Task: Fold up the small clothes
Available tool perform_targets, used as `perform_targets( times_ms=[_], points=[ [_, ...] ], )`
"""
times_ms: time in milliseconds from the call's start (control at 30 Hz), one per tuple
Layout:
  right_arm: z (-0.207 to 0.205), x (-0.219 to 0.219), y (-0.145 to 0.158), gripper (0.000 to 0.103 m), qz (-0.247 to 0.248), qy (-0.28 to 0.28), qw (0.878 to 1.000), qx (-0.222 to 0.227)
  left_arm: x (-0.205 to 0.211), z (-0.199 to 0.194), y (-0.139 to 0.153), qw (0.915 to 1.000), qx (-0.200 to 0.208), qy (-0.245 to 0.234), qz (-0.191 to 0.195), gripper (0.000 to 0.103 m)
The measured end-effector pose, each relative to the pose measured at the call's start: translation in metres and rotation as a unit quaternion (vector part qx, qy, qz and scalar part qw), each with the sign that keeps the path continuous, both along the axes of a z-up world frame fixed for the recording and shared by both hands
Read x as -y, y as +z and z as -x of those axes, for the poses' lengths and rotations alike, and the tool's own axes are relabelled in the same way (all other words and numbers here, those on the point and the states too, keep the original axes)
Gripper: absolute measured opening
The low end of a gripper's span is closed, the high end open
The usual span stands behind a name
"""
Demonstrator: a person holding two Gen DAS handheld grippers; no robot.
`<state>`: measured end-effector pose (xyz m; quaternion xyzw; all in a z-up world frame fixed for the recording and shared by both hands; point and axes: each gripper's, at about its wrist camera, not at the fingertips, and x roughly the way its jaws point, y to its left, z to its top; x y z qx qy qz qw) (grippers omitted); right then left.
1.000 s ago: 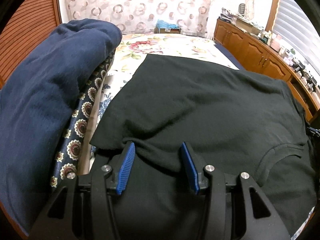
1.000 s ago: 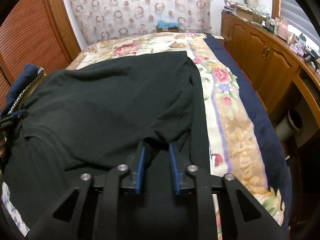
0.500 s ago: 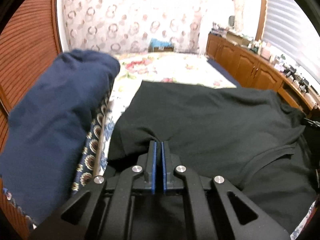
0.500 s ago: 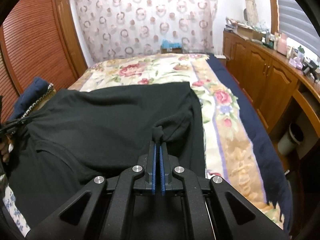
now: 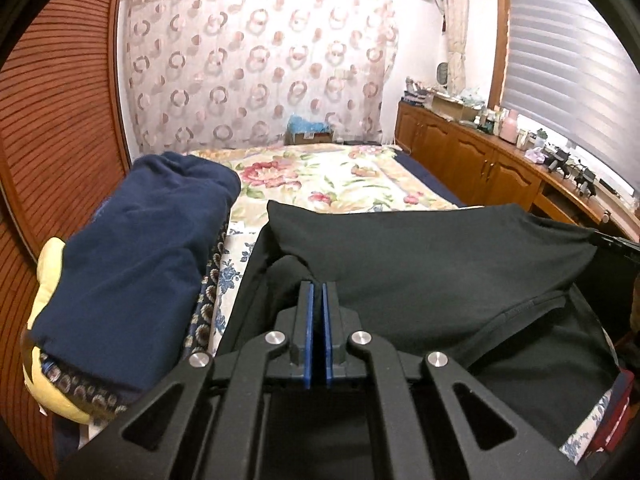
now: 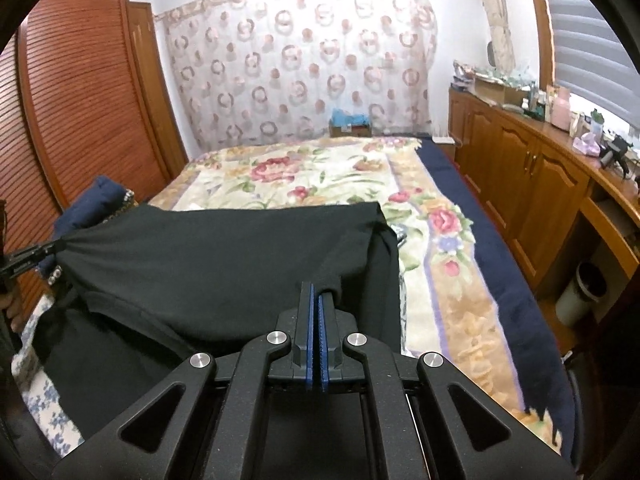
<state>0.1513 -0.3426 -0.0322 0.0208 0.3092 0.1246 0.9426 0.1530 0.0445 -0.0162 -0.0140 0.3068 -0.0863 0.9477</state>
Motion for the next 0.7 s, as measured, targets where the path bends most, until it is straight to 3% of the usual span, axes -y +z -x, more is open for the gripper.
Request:
perform_targets(
  times_ms=[167, 533, 700],
  points=[
    [0.031, -0.003, 0.007, 0.000, 0.007, 0.006, 1.000, 0.011, -0.008, 0.029, 0.004, 0.9999, 0.014, -0.003, 0.002, 0.002],
    [0.102, 0.002, -0.009, 0.000, 0.012, 0.015, 1.000, 0.010, -0.006, 0.092, -0.002, 0.9996, 0.023, -0.013, -0.002, 0.002],
    [0.121, 0.004, -0.023, 0.000, 0.014, 0.016, 1.000, -0.001, -0.003, 0.104, -0.021, 0.9999, -0.001, -0.010, -0.011, 0.002]
  ],
)
